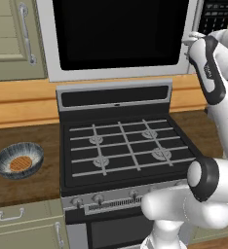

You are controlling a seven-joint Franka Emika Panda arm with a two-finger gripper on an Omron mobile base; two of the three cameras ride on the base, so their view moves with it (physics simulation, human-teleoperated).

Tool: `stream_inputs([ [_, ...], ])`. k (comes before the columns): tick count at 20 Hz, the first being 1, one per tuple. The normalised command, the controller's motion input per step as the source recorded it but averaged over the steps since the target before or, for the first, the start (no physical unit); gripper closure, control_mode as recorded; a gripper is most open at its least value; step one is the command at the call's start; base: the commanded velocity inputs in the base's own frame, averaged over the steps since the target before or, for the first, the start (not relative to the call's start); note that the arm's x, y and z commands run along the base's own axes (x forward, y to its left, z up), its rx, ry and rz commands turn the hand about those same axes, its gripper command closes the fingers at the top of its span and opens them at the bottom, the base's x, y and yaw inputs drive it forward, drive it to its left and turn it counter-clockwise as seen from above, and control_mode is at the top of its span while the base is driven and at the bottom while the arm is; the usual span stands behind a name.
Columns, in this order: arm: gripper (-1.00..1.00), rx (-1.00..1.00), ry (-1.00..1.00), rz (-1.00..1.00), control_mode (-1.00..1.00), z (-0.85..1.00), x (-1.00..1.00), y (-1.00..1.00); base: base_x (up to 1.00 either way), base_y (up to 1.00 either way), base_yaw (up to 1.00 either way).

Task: Open the microwave, place the bowl with waffle inside the microwave, then close the microwave door and turn it on.

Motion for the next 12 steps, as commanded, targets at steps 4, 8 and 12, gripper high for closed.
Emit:
stream_inputs([
  [4, -1.00, 0.06, 0.00, 0.00, -1.00, 0.00, 0.62, -0.08, 0.00, 0.00, 0.00],
  [8, -1.00, 0.05, 0.00, 0.00, -1.00, 0.00, 0.56, 0.00, 0.00, 0.00, 0.00],
  [12, -1.00, 0.04, 0.00, 0.00, -1.00, 0.00, 0.48, 0.00, 0.00, 0.00, 0.00],
])
